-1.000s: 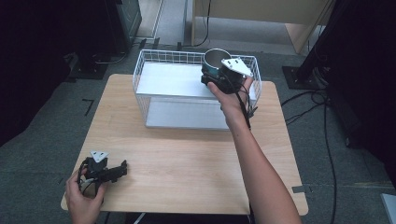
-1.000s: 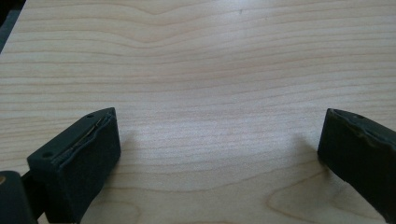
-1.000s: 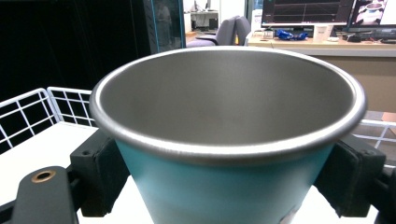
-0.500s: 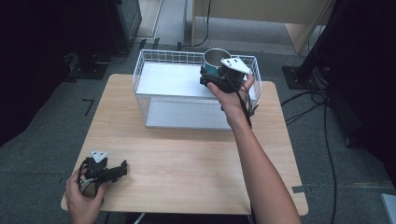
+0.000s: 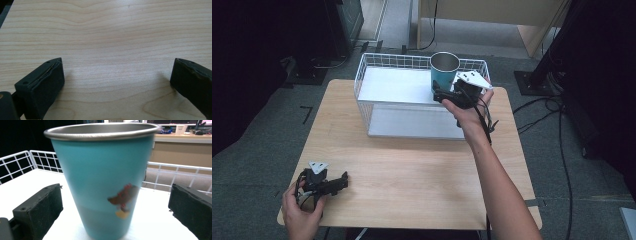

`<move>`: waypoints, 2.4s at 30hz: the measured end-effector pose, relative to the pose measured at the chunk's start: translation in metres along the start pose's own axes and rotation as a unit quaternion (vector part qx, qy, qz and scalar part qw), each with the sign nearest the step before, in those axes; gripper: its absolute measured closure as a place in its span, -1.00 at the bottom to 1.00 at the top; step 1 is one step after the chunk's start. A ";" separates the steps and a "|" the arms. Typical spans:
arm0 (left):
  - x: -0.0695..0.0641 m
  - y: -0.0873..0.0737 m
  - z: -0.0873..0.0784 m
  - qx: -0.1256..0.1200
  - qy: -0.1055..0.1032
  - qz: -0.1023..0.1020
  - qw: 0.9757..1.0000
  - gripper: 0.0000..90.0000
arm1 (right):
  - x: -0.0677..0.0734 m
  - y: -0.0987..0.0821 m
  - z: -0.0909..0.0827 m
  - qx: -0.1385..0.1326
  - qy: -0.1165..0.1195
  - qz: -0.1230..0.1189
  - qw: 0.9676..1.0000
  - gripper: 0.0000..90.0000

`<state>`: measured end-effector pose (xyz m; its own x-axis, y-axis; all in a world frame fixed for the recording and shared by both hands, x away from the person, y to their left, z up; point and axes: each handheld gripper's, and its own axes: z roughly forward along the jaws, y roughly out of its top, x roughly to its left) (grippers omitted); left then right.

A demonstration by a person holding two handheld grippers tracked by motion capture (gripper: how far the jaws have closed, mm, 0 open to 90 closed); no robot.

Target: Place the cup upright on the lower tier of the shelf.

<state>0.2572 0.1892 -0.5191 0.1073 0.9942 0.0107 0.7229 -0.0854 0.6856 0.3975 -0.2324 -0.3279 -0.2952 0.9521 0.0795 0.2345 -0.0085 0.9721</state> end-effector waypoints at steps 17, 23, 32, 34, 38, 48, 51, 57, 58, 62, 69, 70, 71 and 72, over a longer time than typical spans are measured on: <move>0.000 0.000 0.000 0.000 0.000 0.000 1.000 -1.00 | -0.021 -0.025 -0.043 -0.009 0.009 -0.005 1.000 -1.00; 0.000 0.000 0.000 -0.001 0.000 -0.001 1.000 -1.00 | -0.023 -0.036 -0.056 -0.008 0.014 -0.012 1.000 -1.00; 0.000 0.000 0.000 0.000 0.001 0.001 1.000 -1.00 | -0.023 -0.053 -0.080 0.001 0.020 -0.011 1.000 -1.00; 0.000 0.000 0.000 0.000 0.001 0.001 1.000 -1.00 | -0.024 -0.056 -0.085 0.005 0.023 -0.004 1.000 -1.00; 0.000 0.000 0.000 0.001 0.001 0.001 1.000 -1.00 | -0.026 -0.064 -0.094 0.006 0.023 -0.007 1.000 -1.00; 0.000 0.000 0.000 0.000 0.000 0.000 1.000 -1.00 | -0.034 -0.086 -0.109 0.018 0.015 -0.014 1.000 -1.00; 0.000 0.000 0.000 0.001 0.000 0.001 1.000 -1.00 | -0.037 -0.092 -0.113 0.021 0.011 -0.013 1.000 -1.00; 0.000 0.000 0.000 0.001 0.000 0.000 1.000 -1.00 | -0.044 -0.109 -0.120 0.030 0.006 -0.003 1.000 -1.00; 0.000 0.000 0.000 0.001 0.000 0.000 1.000 -1.00 | -0.046 -0.112 -0.121 0.032 0.005 -0.003 0.999 -1.00; 0.000 0.000 0.000 0.001 0.000 0.000 1.000 -1.00 | -0.051 -0.120 -0.126 0.035 -0.002 0.000 0.999 -1.00; 0.000 0.000 0.000 0.001 0.000 0.000 1.000 -1.00 | -0.059 -0.134 -0.136 0.043 -0.011 0.002 0.999 -1.00; 0.000 0.000 0.000 0.000 0.000 -0.001 1.000 -1.00 | -0.060 -0.136 -0.138 0.044 -0.013 0.002 0.999 -1.00; 0.000 0.000 0.000 0.000 0.000 0.000 1.000 -1.00 | -0.062 -0.138 -0.139 0.044 -0.015 0.002 0.999 -1.00; 0.000 0.000 0.000 0.000 0.000 -0.001 1.000 -1.00 | -0.064 -0.140 -0.141 0.046 -0.017 0.004 0.999 -1.00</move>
<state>0.2572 0.1891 -0.5191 0.1063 0.9943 0.0101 0.7230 -0.0843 0.6857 0.2529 -0.3348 -0.4377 -0.2624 0.9618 0.0787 0.3220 0.0104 0.9467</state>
